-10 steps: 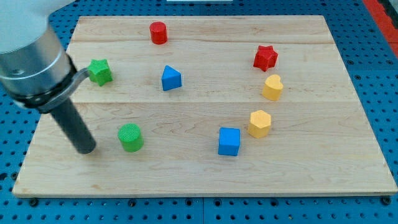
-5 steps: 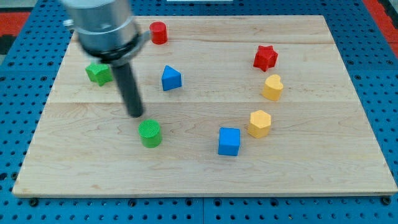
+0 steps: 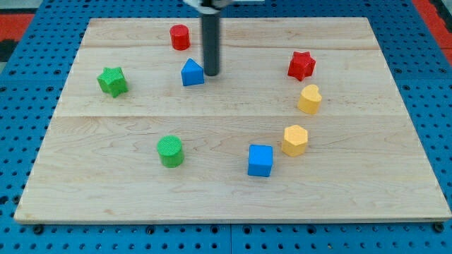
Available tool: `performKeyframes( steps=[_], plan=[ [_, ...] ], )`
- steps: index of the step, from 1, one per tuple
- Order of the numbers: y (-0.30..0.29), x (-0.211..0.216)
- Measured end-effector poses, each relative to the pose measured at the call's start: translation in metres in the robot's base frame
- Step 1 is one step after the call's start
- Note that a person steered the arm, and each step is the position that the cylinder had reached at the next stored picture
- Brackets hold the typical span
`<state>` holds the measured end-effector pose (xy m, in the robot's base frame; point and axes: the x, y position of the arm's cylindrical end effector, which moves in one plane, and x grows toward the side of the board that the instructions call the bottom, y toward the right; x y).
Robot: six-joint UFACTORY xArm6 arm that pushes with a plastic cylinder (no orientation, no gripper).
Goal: Move the blue triangle towards the center left
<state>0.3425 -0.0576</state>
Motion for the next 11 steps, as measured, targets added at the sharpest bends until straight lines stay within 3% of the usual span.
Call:
performKeyframes(
  steps=[1, 2, 3, 4, 5, 7, 8, 9, 10, 11],
  plan=[
    [-0.055, 0.032],
    [-0.056, -0.023],
    [-0.110, -0.020],
    [-0.098, 0.046],
    [-0.073, 0.064],
    [-0.013, 0.026],
    [-0.010, 0.070],
    [-0.043, 0.081],
    [-0.047, 0.065],
    [-0.082, 0.011]
  ],
)
